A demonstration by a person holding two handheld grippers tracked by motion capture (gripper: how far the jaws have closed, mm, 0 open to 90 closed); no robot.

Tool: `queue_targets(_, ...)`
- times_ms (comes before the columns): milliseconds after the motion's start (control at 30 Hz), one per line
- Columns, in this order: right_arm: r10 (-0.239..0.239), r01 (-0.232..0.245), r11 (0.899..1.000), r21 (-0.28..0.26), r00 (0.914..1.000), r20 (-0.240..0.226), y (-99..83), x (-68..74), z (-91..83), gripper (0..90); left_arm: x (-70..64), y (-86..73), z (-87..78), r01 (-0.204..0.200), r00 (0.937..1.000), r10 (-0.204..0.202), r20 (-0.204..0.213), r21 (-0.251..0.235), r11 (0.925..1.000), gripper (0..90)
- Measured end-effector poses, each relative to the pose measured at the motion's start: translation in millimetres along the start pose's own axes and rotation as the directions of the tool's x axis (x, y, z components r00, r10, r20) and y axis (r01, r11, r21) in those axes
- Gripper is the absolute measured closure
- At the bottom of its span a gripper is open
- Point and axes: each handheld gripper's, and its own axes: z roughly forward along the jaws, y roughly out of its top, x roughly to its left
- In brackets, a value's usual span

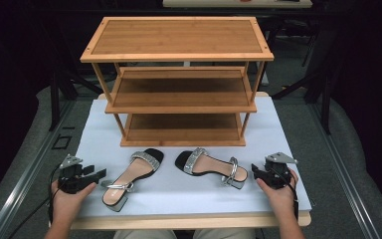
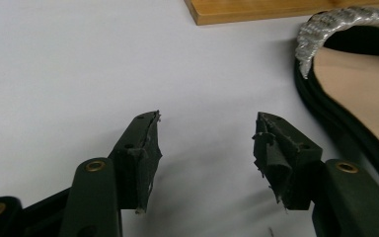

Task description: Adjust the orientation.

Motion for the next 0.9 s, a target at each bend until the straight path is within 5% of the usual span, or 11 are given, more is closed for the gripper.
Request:
queue_targets(300,0.053,-0.053,0.995,-0.081,0.9986,-0.003,-1.5,4.2,-10.3,46.0,-1.5,-3.9,-9.9,-0.024,0.9997,0.024,-0.008,-0.034,0.9991,45.0)
queue_targets(533,0.053,-0.056,0.996,-0.071,0.9978,-0.040,-3.8,7.2,-5.0,44.2,-3.5,-2.1,-14.4,0.035,0.9972,-0.032,0.067,-0.045,0.9984,45.2)
queue_targets(600,0.069,-0.071,0.995,-0.071,0.9970,-0.036,-3.4,5.6,-7.5,43.3,-6.8,-1.0,-13.1,0.060,0.9944,-0.057,0.089,-0.028,0.9978,45.7)
queue_targets(733,0.091,-0.094,0.993,-0.076,0.9948,-0.046,-4.6,2.1,-7.8,43.1,-16.3,15.8,-7.5,0.011,0.9965,-0.018,0.082,0.076,0.9971,43.4)
queue_targets(900,0.088,-0.091,0.992,-0.085,0.9952,-0.044,-4.9,2.4,-12.5,43.3,-23.4,35.9,-10.7,-0.007,0.9963,-0.003,0.086,0.115,0.9933,35.5)
